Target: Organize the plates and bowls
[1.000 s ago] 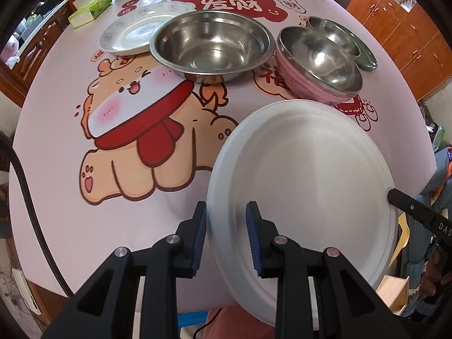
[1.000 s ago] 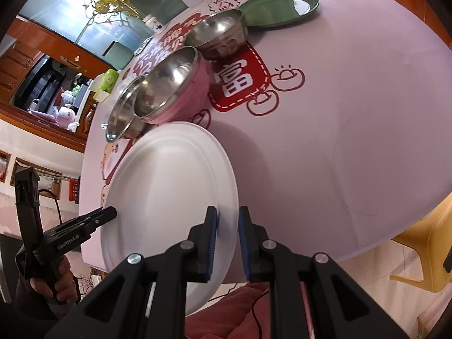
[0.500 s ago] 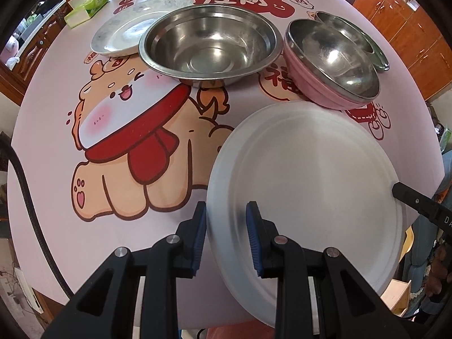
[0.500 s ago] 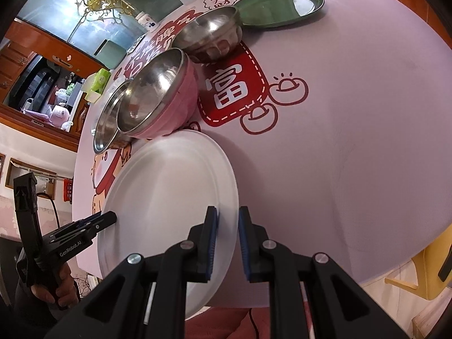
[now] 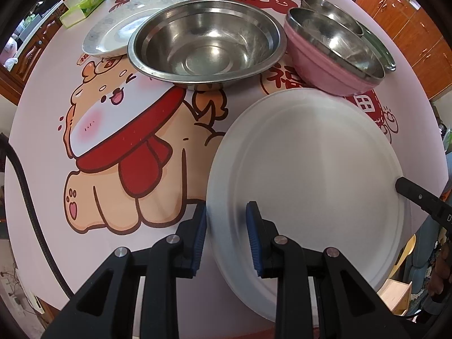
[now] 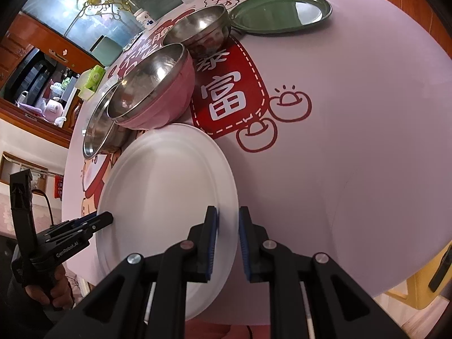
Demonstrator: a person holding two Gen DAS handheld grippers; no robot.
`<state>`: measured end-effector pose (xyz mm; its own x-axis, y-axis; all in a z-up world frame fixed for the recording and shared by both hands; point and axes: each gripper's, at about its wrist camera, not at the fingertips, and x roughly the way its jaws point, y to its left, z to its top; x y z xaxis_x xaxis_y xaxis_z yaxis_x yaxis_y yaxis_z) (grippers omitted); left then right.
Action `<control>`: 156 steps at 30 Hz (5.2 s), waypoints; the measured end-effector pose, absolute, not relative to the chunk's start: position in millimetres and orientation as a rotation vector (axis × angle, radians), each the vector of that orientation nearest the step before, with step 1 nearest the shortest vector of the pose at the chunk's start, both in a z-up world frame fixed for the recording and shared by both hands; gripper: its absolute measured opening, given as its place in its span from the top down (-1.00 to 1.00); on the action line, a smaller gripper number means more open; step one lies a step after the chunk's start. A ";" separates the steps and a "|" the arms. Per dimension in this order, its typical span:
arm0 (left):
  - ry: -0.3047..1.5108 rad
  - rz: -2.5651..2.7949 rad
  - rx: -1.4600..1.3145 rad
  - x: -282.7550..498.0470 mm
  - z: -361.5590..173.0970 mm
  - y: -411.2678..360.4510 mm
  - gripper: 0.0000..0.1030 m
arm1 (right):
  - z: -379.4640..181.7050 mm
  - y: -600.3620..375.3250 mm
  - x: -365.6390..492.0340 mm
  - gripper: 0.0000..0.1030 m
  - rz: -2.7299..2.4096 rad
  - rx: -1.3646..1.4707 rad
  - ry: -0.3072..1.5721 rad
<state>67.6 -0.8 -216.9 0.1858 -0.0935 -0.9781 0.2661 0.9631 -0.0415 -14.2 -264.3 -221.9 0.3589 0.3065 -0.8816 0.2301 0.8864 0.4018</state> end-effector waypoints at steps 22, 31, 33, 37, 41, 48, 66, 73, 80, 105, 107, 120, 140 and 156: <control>1.334 -0.279 0.075 50.2 -213.1 12.2 0.07 | -217.4 -257.3 -26.6 0.39 -0.013 0.487 1.212; 1.227 -0.289 0.032 26.4 -174.7 26.6 -0.03 | -196.7 -256.9 -33.4 0.39 0.002 0.474 1.155; 1.203 -0.274 0.002 24.9 -164.8 25.6 -0.03 | -191.0 -256.5 -31.1 0.39 0.024 0.454 1.143; 1.140 -0.192 -0.048 22.8 -143.1 32.4 -0.03 | -181.6 -255.8 -23.5 0.39 0.078 0.410 1.141; 1.116 -0.148 -0.067 15.8 -126.6 35.5 -0.03 | -170.4 -250.1 -23.0 0.39 0.142 0.365 1.122; 1.086 -0.080 -0.084 -10.4 -113.6 38.7 -0.06 | -162.2 -236.3 -32.1 0.39 0.236 0.313 1.105; 1.024 0.094 -0.162 -55.5 -91.9 100.8 -0.38 | -140.0 -196.2 -35.7 0.39 0.381 0.222 1.063; 1.020 0.083 -0.190 -35.3 -87.8 139.1 -0.42 | -126.0 -169.0 -12.7 0.19 0.366 0.236 1.037; 1.053 0.034 -0.170 -1.5 -93.1 179.5 -0.43 | -113.6 -132.8 17.9 0.17 0.324 0.281 1.016; 1.076 -0.214 -0.048 118.8 -83.6 262.6 -0.52 | -81.3 -64.9 96.9 -0.06 0.152 0.449 1.038; 1.075 -0.214 -0.049 129.7 -82.1 263.1 -0.52 | -81.4 -63.3 106.9 -0.07 0.147 0.455 1.055; 1.098 -0.186 -0.058 211.2 -83.8 248.4 -0.52 | -93.6 -70.6 182.0 -0.06 0.190 0.518 1.109; 1.202 -0.164 -0.023 299.6 -140.4 199.8 -0.52 | -154.6 -95.0 271.0 -0.06 0.255 0.549 1.142; 1.269 -0.172 -0.113 324.3 -196.4 193.1 -0.52 | -209.0 -103.1 297.6 -0.06 0.253 0.623 1.251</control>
<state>324.3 193.1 -196.4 0.2865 -0.1905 -0.9390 0.0662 0.9816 -0.1789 297.6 -103.1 -209.0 0.3132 0.5043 -0.8047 0.1525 0.8096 0.5668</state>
